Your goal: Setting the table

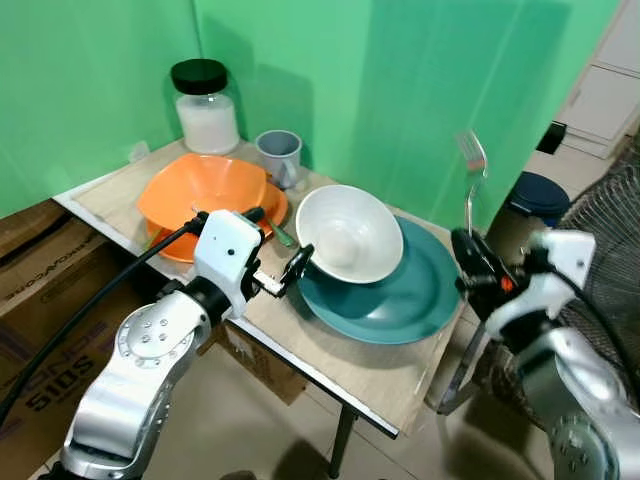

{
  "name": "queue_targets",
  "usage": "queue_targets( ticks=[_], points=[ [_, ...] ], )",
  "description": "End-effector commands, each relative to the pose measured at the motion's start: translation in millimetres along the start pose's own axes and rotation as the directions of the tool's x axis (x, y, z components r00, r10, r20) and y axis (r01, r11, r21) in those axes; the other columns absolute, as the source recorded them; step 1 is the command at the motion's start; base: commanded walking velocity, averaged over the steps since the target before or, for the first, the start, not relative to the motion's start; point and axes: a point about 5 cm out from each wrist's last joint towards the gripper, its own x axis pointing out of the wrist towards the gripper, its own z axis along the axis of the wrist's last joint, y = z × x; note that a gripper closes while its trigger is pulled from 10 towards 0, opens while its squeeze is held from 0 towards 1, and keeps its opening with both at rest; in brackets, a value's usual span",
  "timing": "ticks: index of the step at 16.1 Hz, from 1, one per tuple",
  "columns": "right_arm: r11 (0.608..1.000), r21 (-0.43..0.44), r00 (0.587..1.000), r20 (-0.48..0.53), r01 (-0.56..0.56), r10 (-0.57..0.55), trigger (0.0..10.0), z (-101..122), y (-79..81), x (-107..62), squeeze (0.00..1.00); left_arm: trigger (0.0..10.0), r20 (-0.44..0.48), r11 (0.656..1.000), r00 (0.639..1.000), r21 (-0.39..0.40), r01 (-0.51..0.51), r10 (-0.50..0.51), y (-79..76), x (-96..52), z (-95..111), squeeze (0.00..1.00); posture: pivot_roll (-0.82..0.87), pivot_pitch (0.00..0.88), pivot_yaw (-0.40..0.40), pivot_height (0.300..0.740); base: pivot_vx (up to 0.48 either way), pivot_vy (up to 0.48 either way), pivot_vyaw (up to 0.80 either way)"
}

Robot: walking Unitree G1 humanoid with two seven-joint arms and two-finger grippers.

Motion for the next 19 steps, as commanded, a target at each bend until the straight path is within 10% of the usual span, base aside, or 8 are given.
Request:
queue_targets(
  ticks=[1,5,7,8,13,16,19],
  points=[
    [1.000,-0.028,0.999,0.049,0.000,0.001,10.0,6,3.7,-1.0,0.00,10.0,-0.005,1.000,1.000,0.005,-0.015,0.015,0.8,2.0,-1,0.00,0.00,0.000,-0.041,0.740,0.000,0.000,0.00],
    [0.998,-0.066,0.993,0.114,-0.020,0.027,10.0,10,9.9,4.4,0.00,10.0,0.055,0.995,0.998,-0.093,-0.036,0.041,9.9,6.1,7,0.00,-0.01,0.000,-0.044,0.740,0.000,0.000,0.00],
    [0.992,-0.103,0.978,0.186,-0.072,0.091,10.0,19,16.3,12.4,0.00,10.0,0.184,0.956,0.977,-0.252,0.151,-0.106,4.0,14.7,21,0.04,0.00,0.000,-0.058,0.740,0.000,0.000,0.00],
    [0.988,-0.121,0.974,0.199,-0.090,0.113,10.0,21,18.6,15.0,0.00,10.0,0.196,0.941,0.973,-0.290,0.177,-0.123,4.5,18.9,23,1.00,0.00,0.000,-0.058,0.740,0.000,0.000,0.00],
    [0.949,-0.256,0.922,0.290,-0.182,0.255,10.0,38,39.5,29.9,0.00,10.0,0.315,0.830,0.913,-0.410,0.377,-0.259,-9.1,50.6,41,1.00,0.00,0.000,-0.065,0.740,0.000,0.000,0.00],
    [0.930,-0.308,0.909,0.296,-0.202,0.295,10.0,35,45.1,31.9,0.00,10.0,0.439,0.735,0.805,-0.370,0.568,-0.400,-23.7,57.8,62,0.00,0.00,0.000,-0.066,0.740,0.000,0.000,0.00],
    [0.919,-0.332,0.904,0.288,-0.214,0.315,10.0,33,47.0,32.3,0.00,10.0,0.475,0.669,0.732,-0.335,0.663,-0.487,-35.7,55.6,67,0.00,-0.01,0.000,-0.064,0.740,0.000,0.000,0.00]
  ],
)
